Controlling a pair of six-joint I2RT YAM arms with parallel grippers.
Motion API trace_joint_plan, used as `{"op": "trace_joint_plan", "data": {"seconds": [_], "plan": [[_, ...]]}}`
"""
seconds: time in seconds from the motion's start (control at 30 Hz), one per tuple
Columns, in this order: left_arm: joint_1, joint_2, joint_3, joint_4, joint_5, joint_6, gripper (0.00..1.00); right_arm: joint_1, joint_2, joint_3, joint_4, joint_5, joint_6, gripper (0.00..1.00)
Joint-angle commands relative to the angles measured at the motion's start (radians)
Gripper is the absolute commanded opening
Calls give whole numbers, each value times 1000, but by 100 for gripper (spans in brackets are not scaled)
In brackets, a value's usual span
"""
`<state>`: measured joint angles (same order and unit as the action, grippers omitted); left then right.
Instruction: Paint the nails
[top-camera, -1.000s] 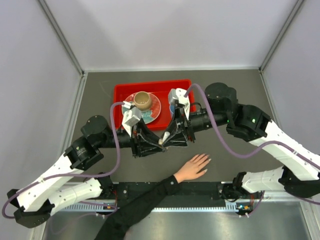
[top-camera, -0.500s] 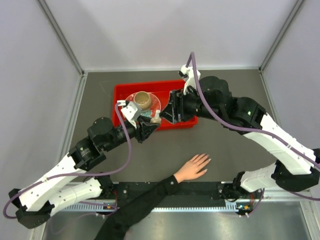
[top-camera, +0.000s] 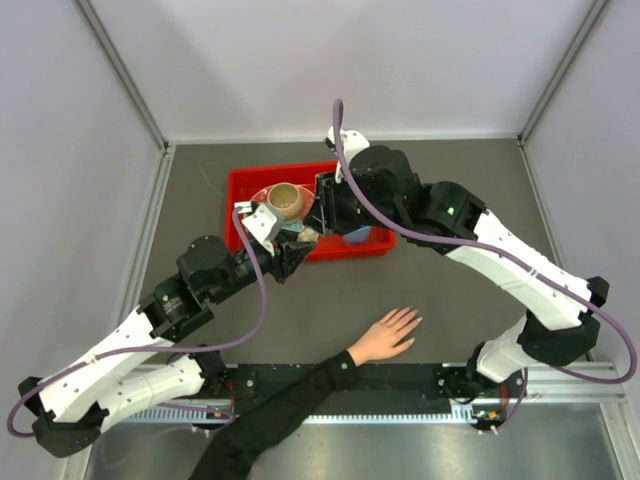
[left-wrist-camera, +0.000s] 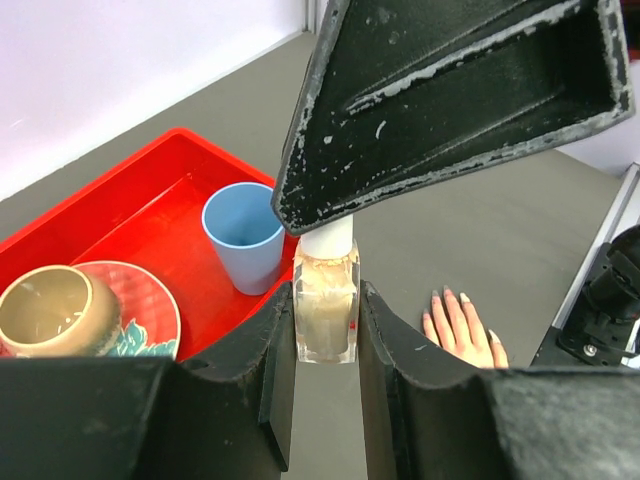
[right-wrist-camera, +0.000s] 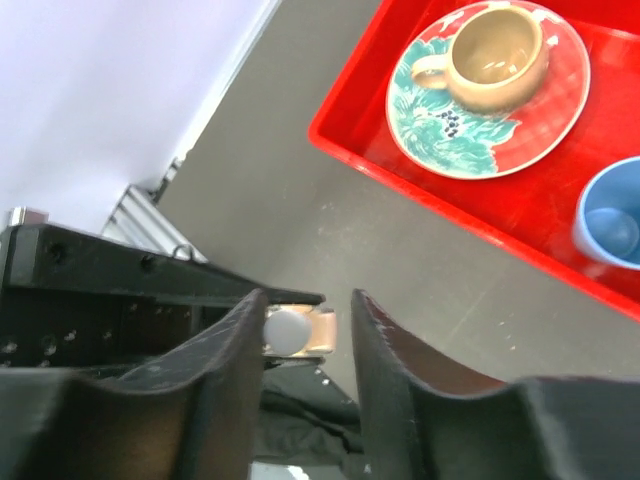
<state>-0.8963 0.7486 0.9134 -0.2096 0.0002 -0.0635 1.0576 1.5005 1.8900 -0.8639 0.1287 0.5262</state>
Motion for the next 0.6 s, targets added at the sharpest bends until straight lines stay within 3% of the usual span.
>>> {"op": "trace_joint_plan", "data": {"seconds": [0.0,0.13,0.17,0.2,0.23,0.33,0.43,0.57], "plan": [[2,-3,19,55,-38,-1,0,16,6,64,-17,-9,-11,28],[2,3,41,30,-54,-45,0,16,-5,41,-12,-41,-17,25],[2,0,41,32,-49,-51,0,18,-9,37,-7,-63,-17,20],[2,-5,45,33,-43,-62,0,16,-11,32,-1,-73,-20,7],[2,-3,48,32,-31,-70,0,15,-13,29,-1,-83,-22,0],[2,-2,70,15,33,-88,0,4,-32,11,17,-124,-52,0],[2,6,105,-23,199,-94,0,-24,-81,-52,84,-289,-156,0],[2,20,156,-54,472,-122,0,-65,-184,-210,213,-698,-394,0]]}}
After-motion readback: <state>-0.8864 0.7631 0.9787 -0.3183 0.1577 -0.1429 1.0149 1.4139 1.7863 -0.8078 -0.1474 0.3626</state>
